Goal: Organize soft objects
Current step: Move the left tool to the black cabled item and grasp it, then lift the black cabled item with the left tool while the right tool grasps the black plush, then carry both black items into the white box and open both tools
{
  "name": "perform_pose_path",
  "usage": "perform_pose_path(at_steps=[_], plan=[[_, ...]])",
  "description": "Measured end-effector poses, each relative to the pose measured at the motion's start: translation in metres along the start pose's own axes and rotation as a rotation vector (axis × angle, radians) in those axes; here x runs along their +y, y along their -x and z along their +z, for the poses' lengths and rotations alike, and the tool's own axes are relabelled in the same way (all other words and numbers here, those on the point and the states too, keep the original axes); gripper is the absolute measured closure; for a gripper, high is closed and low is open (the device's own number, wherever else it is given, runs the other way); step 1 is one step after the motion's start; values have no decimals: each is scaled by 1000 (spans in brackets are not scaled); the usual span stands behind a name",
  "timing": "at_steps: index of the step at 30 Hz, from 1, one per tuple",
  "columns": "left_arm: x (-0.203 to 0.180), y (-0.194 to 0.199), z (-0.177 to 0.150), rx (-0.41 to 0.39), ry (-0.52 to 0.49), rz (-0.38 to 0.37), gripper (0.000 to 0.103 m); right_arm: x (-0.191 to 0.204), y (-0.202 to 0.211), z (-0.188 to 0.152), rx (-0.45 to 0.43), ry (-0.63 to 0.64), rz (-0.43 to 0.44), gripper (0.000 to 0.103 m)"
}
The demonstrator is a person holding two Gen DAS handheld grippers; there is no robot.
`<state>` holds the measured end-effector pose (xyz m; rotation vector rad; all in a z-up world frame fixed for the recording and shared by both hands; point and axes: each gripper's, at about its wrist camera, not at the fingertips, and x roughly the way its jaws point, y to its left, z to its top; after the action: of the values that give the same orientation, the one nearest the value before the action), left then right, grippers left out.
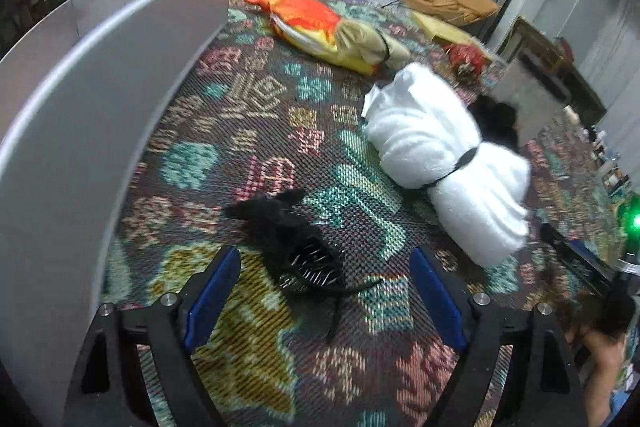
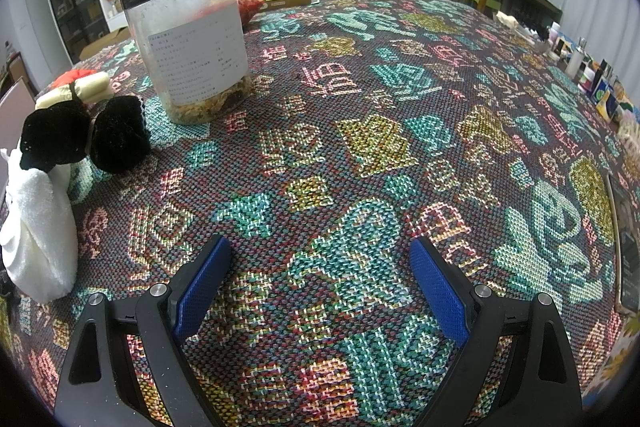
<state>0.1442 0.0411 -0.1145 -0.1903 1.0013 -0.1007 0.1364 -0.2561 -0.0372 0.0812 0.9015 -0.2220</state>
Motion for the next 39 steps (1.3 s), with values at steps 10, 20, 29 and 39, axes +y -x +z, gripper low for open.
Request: perform_pose_path(at_steps=[10,20,29,39], plan=[[-1,-8,-8,-70,-69,108,58,0,0,1,0,-1,1,10],[12,18,-38,-59,-68,15,58,26,-8,47,160,-341,805,13],[8,30,-48,-65,-80,-19,58,73,-61,68,302,-476,746,85],[26,90,-30,-144,36,-184,58,64,75,70,-42,-126,735,85]])
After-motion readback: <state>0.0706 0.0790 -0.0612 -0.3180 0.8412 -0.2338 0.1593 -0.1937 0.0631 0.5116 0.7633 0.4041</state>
